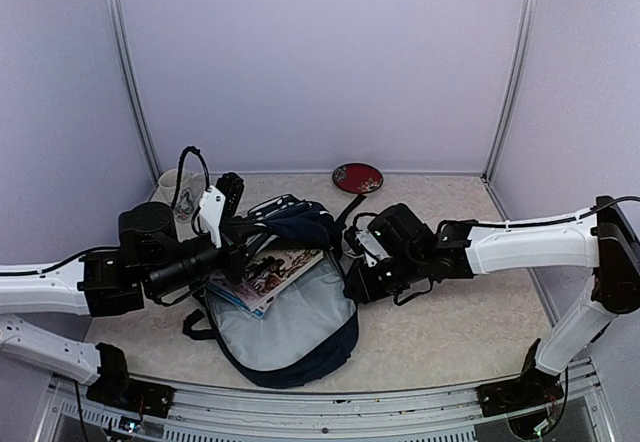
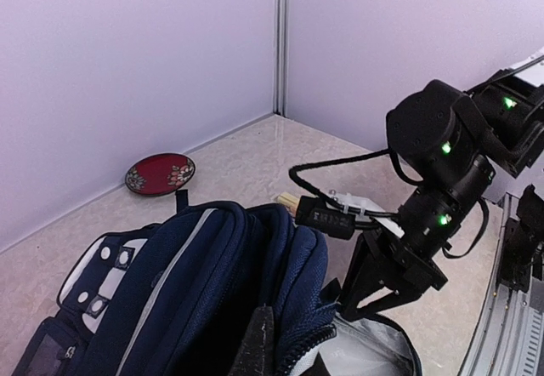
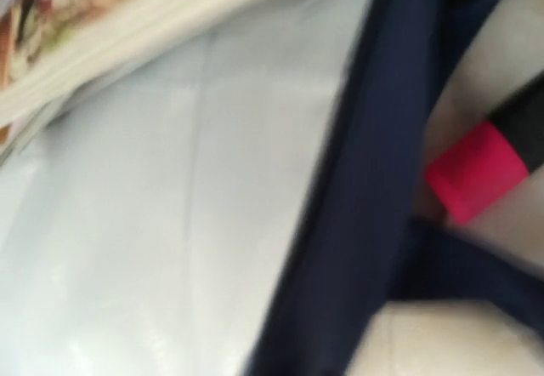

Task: Pack the student bag
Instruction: Adjust the student bag at the center of the board.

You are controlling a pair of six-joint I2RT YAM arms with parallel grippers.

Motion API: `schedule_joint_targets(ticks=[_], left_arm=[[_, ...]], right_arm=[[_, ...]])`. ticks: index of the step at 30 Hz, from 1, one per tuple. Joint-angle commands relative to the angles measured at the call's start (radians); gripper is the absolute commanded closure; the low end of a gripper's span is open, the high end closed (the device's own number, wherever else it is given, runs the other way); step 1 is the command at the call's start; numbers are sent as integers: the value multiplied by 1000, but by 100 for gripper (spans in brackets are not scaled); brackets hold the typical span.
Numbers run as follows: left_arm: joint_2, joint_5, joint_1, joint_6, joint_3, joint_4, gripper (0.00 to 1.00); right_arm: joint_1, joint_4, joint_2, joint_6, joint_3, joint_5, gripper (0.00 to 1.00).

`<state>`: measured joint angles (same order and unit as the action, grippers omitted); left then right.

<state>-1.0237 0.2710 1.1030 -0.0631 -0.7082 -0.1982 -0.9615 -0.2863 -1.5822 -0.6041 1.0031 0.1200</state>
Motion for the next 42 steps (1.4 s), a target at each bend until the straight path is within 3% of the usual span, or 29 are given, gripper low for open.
schedule_joint_targets(ticks=[1,3,5,13,17,23,26,30,35,42], left_arm=[[136,-98,15,31,19,-4,100],[203,-113,15,27,51,25,100],[261,-103,14,21,81,50,100],[460,-131,15,23,156,60,100],[499,-109,15,23,141,118,100],[501,-100,15,2,133,143,100],[487,-110,14,3,123,141,100],[494,-134,15,7,129,140,100],[519,-134,15,18,140,143,100],[539,-139,14,23,149,150,100]], right_arm=[[17,9,48,54,-3,51,65],[18,49,77,77,-15,103,55],[22,105,112,111,-36,156,51],[50,335,145,268,-147,350,79],[50,407,124,344,-161,434,84],[39,413,25,456,-109,341,95],[18,354,-30,528,-68,298,95],[17,407,-27,582,-106,276,94],[17,486,-35,692,-132,316,91],[52,473,-81,824,-97,366,86]])
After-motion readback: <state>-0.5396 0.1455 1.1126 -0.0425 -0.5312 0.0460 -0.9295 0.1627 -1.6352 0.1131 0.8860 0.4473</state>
